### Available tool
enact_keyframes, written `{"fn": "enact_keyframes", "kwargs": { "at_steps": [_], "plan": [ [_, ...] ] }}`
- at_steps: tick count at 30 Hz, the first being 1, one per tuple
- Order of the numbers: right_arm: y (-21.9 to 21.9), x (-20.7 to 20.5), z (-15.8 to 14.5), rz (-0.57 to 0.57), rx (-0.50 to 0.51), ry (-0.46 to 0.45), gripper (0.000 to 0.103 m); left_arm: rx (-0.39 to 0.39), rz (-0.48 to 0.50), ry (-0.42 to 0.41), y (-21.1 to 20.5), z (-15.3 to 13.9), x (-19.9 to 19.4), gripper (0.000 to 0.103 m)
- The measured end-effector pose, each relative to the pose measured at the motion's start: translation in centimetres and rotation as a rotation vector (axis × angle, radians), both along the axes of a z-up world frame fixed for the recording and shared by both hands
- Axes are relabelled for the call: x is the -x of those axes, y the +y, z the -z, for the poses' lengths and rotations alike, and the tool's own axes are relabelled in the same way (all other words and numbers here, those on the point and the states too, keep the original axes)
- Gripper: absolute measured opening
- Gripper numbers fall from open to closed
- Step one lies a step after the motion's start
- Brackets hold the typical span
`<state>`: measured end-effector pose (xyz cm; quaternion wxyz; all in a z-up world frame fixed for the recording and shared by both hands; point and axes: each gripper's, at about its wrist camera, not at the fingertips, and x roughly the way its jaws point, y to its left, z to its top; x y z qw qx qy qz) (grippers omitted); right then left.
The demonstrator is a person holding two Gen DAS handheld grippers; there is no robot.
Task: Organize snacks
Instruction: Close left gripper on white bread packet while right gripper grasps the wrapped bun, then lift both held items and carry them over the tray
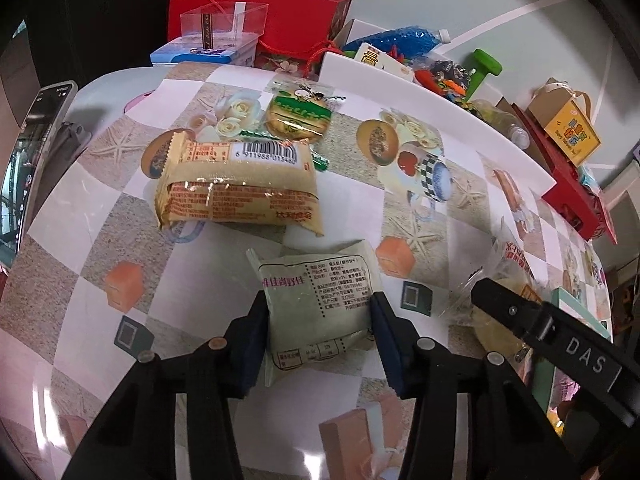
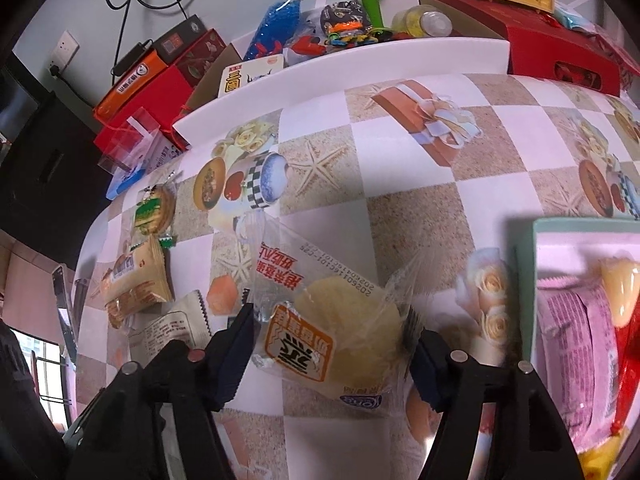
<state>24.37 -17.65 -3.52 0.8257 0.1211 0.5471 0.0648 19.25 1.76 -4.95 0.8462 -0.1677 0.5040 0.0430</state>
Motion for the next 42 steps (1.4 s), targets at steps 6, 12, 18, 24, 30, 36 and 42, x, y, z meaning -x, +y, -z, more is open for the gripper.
{"fn": "enact_keyframes", "kwargs": {
  "at_steps": [6,12,18,24,30,36,42],
  "plan": [
    [-0.6,1.6,-1.2,0.016,-0.019,-0.018,0.069,0.021,-0.003,0.000,-0.1,-0.4,0.5,0.050],
    [-1.6,3.3,-3.0,0.034,-0.044,-0.051,0.069,0.033,-0.012,-0.013,-0.4,-1.6,1.2,0.051],
    [-3.1,5.0,-4.8,0.061,-0.050,-0.085,0.068,0.030,-0.016,-0.042,-1.1,-3.5,1.8,0.051],
    [-4.8,6.3,-6.2,0.093,-0.041,-0.111,0.068,0.024,-0.012,-0.080,-2.4,-5.7,2.2,0.051],
    [-7.4,7.5,-7.4,0.147,-0.025,-0.130,0.068,0.044,-0.010,-0.116,-3.6,-7.4,2.4,0.051],
    [-10.2,8.0,-7.9,0.209,-0.016,-0.133,0.068,0.050,0.011,-0.145,-5.6,-8.7,2.3,0.051],
    [-13.0,8.4,-8.2,0.273,-0.012,-0.137,0.068,0.042,0.054,-0.163,-8.0,-9.4,2.0,0.051]
  ]
}}
